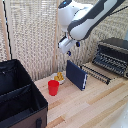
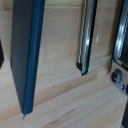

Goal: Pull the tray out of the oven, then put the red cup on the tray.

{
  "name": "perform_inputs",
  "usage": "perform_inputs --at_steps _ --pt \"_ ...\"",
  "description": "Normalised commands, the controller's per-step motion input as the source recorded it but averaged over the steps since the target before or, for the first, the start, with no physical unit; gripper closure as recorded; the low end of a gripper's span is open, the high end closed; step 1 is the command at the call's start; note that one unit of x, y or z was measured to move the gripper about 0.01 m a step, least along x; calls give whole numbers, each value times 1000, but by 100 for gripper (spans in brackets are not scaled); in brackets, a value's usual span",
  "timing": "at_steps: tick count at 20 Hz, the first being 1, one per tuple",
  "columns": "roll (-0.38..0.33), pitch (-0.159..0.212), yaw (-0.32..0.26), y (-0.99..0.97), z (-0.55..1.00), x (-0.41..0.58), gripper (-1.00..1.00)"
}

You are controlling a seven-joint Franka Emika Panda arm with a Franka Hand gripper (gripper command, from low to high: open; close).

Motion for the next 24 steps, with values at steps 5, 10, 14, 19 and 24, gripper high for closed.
perform_inputs --at_steps 5,10,14,19,24 --pt "-280 -31 85 -532 0 -27 -100" --pt "-282 -32 66 -578 0 -26 -100" --pt "-278 -30 86 -525 -11 0 -100" --pt "-291 -28 115 -397 -17 0 -100" --pt "-282 -9 143 -402 -63 0 -100"
